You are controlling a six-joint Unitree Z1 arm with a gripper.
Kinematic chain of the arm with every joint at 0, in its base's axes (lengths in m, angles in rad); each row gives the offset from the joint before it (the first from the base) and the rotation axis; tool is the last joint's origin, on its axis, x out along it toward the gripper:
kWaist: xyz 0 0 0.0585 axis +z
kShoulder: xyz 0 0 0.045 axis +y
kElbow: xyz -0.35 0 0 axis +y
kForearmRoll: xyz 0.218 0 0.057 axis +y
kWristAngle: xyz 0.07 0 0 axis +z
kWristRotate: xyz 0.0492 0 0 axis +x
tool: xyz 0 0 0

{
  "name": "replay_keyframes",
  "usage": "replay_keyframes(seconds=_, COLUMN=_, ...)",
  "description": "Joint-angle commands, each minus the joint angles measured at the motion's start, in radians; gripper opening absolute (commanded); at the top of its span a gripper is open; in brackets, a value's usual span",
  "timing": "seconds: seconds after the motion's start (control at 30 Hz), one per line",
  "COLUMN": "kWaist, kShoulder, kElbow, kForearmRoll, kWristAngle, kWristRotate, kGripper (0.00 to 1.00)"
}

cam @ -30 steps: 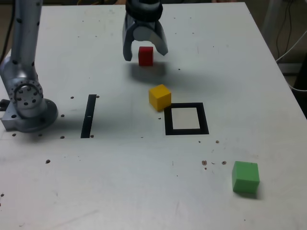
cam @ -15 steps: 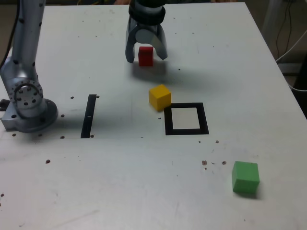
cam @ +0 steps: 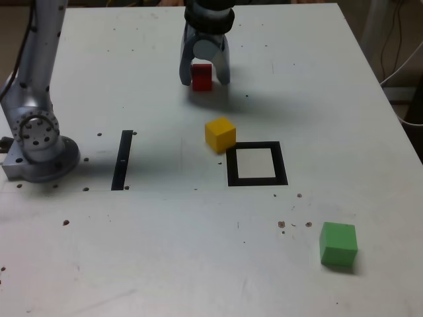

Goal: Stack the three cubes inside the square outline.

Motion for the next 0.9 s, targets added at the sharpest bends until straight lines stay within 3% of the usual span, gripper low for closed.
replay_keyframes(seconds=0.0, kWaist=0.0, kShoulder=0.009, kElbow=-0.002, kForearmRoll=0.005, kWristAngle=0.0, kWristRotate=0.004, kGripper=0.59)
replay_keyframes(seconds=0.63, kWaist=-0.002, kShoulder=-0.013, kElbow=-0.002, kForearmRoll=0.019, kWristAngle=-0.017, kWristRotate=-0.005, kGripper=0.3)
replay_keyframes(seconds=0.87, kWaist=-0.032, kShoulder=-0.023, kElbow=-0.008, kForearmRoll=0.048, kWristAngle=-0.016, kWristRotate=-0.014, kGripper=0.29)
